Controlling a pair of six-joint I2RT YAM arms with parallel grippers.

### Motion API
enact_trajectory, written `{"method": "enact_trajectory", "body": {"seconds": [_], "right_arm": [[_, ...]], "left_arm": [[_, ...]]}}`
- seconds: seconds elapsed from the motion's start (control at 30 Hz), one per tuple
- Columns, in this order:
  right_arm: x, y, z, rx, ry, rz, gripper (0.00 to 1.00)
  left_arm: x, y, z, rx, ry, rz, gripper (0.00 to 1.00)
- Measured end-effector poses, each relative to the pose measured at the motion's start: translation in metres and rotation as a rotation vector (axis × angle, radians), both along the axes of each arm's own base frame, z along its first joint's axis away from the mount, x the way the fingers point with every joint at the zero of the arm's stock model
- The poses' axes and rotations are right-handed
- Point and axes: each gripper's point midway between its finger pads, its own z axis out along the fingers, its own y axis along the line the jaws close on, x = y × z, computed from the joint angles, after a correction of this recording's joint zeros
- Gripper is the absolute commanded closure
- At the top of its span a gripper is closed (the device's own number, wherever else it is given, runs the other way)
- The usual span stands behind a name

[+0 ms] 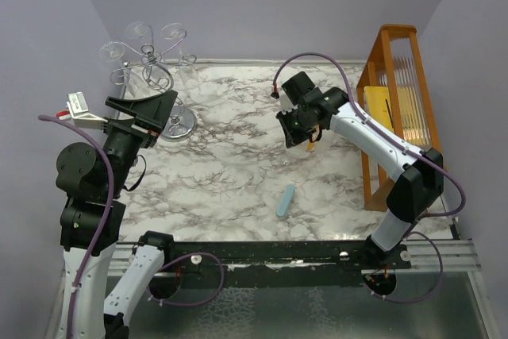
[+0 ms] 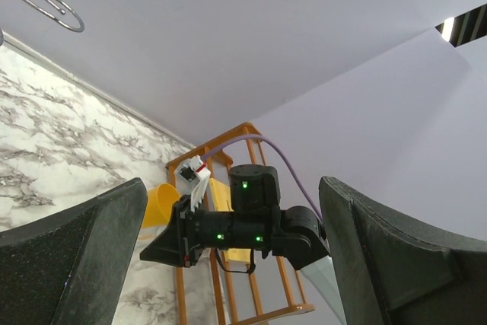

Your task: Take the wine glass off the wine glass rack

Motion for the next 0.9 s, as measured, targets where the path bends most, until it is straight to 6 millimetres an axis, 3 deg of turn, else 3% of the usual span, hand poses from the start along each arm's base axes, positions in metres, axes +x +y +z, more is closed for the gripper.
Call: {"method": "enact_trajectory", "body": {"seconds": [0.23, 0.5, 0.67, 0.9], "right_arm": [[0.000, 0.000, 0.000, -0.003, -0.004, 0.007, 0.66], [0.007, 0.003, 0.016, 0.022, -0.051, 0.022, 0.37], [0.010, 0.005, 0.047, 0.080, -0.136, 0.029, 0.20], [0.019, 0.012, 0.112, 0.242, -0.364, 0.034, 0.09]], "left_arm": [[0.005, 0.000, 0.000, 0.041, 0.016, 0.005, 0.01], [0.021, 0.000, 0.020, 0.180, -0.005, 0.022, 0.01], [0.043, 0.000, 0.013, 0.283, 0.030, 0.032, 0.01], [0.087, 0.000, -0.020, 0.368, 0.133, 0.053, 0.02]]}}
